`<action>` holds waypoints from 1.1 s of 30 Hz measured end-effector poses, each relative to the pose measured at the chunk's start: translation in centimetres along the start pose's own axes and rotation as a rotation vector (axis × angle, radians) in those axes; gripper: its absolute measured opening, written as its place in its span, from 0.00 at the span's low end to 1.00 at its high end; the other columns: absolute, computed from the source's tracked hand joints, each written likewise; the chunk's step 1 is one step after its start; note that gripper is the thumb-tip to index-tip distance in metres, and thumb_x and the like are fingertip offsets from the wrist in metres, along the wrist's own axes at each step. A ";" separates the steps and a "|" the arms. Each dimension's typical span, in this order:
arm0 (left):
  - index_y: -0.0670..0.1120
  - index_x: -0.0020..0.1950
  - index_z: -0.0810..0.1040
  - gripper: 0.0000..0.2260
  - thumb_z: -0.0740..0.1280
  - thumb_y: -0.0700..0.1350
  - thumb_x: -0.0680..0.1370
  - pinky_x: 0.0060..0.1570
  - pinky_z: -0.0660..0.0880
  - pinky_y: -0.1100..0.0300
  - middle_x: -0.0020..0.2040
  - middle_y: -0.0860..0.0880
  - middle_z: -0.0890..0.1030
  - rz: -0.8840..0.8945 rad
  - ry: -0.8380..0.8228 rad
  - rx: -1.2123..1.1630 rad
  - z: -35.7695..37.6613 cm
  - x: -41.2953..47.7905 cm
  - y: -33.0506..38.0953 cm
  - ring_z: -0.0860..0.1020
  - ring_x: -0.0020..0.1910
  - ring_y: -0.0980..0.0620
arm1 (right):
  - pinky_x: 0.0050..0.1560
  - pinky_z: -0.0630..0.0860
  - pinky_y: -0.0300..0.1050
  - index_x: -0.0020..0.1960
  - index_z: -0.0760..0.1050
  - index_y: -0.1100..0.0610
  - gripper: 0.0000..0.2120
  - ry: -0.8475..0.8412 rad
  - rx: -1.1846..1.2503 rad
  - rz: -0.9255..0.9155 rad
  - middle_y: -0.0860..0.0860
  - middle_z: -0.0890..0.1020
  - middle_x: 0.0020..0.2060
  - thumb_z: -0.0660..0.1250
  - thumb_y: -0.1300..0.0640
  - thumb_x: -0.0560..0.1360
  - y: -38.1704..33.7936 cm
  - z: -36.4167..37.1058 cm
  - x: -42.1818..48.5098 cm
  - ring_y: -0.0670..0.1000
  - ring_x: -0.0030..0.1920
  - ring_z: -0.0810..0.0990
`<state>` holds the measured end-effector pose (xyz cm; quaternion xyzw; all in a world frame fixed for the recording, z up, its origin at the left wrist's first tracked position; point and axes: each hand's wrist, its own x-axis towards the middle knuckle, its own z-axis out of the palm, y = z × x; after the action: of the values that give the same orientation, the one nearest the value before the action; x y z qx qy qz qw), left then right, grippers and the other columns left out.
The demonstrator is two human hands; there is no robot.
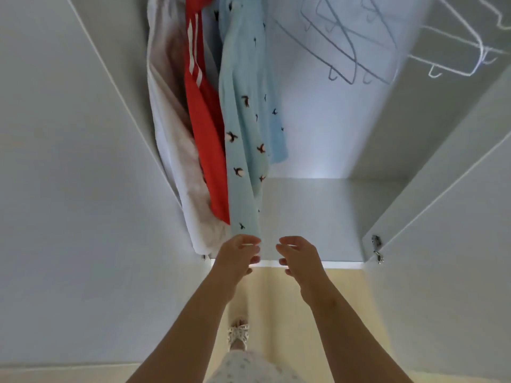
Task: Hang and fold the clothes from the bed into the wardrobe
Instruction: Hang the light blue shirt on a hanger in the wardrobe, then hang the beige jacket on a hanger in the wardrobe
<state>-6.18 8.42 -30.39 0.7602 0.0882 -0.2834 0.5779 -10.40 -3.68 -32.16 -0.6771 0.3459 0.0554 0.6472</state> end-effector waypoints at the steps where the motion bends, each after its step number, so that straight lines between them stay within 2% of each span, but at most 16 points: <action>1: 0.50 0.45 0.76 0.07 0.63 0.39 0.78 0.42 0.72 0.62 0.44 0.49 0.80 -0.041 -0.020 -0.003 0.5 -1.1 -1.1 0.78 0.40 0.54 | 0.39 0.69 0.38 0.52 0.74 0.55 0.06 0.002 0.016 0.028 0.48 0.78 0.42 0.64 0.59 0.76 1.4 -0.5 -1.3 0.48 0.40 0.76; 4: 0.49 0.45 0.77 0.07 0.63 0.39 0.78 0.42 0.72 0.61 0.42 0.50 0.80 -0.102 -0.087 0.030 1.8 -3.9 -3.4 0.78 0.39 0.55 | 0.36 0.69 0.38 0.49 0.74 0.54 0.03 0.051 0.080 0.088 0.50 0.78 0.43 0.64 0.60 0.76 4.8 -2.0 -4.6 0.48 0.38 0.75; 9: 0.49 0.44 0.77 0.07 0.63 0.39 0.77 0.42 0.71 0.61 0.42 0.50 0.80 -0.056 -0.213 0.118 3.4 -7.2 -4.6 0.78 0.39 0.53 | 0.32 0.67 0.37 0.43 0.74 0.54 0.05 0.226 0.233 0.099 0.52 0.77 0.39 0.63 0.62 0.75 8.4 -4.1 -9.9 0.48 0.33 0.74; 13: 0.46 0.46 0.76 0.05 0.64 0.37 0.77 0.31 0.69 0.66 0.36 0.49 0.76 -0.045 -0.369 0.160 3.7 -10.4 -6.3 0.75 0.30 0.56 | 0.30 0.65 0.38 0.43 0.74 0.56 0.05 0.383 0.371 0.108 0.51 0.77 0.36 0.62 0.63 0.76 11.4 -4.1 -15.1 0.48 0.30 0.72; 18: 0.49 0.45 0.77 0.05 0.64 0.40 0.77 0.41 0.72 0.61 0.42 0.50 0.80 -0.027 -0.545 0.308 4.2 -16.3 -11.6 0.78 0.40 0.53 | 0.31 0.67 0.38 0.42 0.74 0.53 0.06 0.543 0.486 0.188 0.49 0.78 0.35 0.62 0.61 0.77 17.8 -2.3 -24.1 0.48 0.32 0.75; 25: 0.50 0.44 0.78 0.05 0.63 0.45 0.77 0.39 0.73 0.61 0.42 0.51 0.80 0.115 -0.890 0.561 8.7 -28.6 -17.7 0.80 0.38 0.55 | 0.35 0.70 0.40 0.44 0.73 0.53 0.05 0.941 0.749 0.215 0.50 0.78 0.37 0.61 0.60 0.77 26.8 -3.3 -38.0 0.48 0.33 0.76; 33: 0.48 0.43 0.76 0.06 0.62 0.44 0.79 0.39 0.71 0.61 0.41 0.51 0.79 0.214 -1.230 0.736 14.5 -46.6 -26.7 0.78 0.39 0.55 | 0.36 0.70 0.41 0.44 0.73 0.51 0.05 1.234 0.913 0.209 0.50 0.78 0.38 0.60 0.59 0.77 36.9 -5.5 -55.8 0.49 0.34 0.76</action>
<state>-61.70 12.38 -30.15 0.6130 -0.4287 -0.6130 0.2542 -74.51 16.24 -33.03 -0.2153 0.6944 -0.4193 0.5437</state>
